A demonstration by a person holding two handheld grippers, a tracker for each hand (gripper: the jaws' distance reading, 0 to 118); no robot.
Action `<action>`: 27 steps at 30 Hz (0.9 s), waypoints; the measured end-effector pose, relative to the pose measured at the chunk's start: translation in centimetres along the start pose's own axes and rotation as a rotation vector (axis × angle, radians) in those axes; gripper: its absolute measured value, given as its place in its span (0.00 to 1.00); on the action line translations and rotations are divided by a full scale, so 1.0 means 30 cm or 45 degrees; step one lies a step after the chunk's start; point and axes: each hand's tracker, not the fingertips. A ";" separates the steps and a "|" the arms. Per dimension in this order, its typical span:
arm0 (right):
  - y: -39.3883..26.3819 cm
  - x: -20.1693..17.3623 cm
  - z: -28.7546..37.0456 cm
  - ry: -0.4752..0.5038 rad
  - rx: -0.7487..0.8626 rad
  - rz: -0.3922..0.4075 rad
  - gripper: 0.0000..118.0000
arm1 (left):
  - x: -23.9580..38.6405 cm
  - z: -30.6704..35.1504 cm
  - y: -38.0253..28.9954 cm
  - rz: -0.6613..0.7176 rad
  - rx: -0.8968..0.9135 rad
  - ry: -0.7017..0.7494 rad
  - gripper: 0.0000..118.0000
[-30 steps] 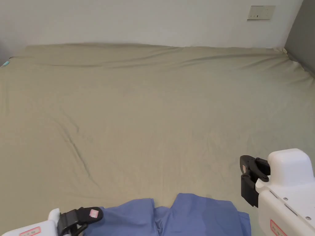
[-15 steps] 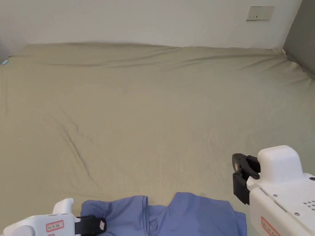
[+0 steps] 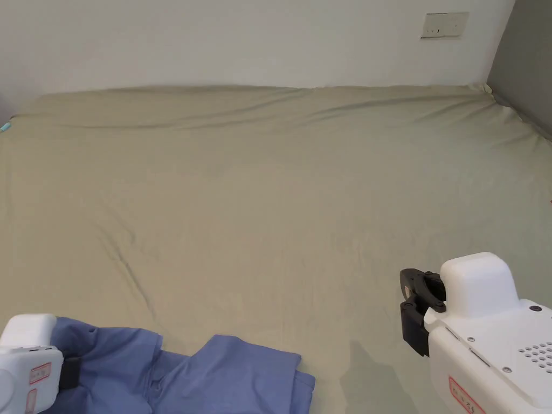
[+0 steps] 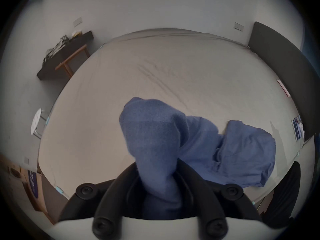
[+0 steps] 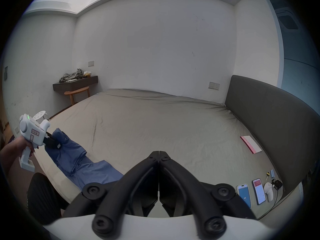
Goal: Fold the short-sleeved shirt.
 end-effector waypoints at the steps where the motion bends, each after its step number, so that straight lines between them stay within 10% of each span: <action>1: -0.001 -0.001 0.000 0.003 0.001 0.000 0.02 | 0.042 0.019 0.011 -0.045 0.014 0.010 0.10; 19: -0.049 0.068 -0.005 -0.013 -0.025 -0.065 0.02 | 0.742 -0.240 -0.092 -0.195 -0.235 -0.298 0.13; 22: -0.058 0.085 -0.004 -0.021 -0.029 -0.075 0.02 | 0.765 -0.231 -0.091 -0.094 -0.234 -0.392 0.48; 24: -0.064 0.094 -0.010 -0.028 -0.034 -0.086 0.02 | 0.760 -0.225 -0.073 0.057 -0.273 -0.597 0.88; 27: -0.071 0.103 -0.018 -0.032 -0.048 -0.103 0.02 | 0.732 -0.201 -0.043 0.323 -0.277 -0.893 1.00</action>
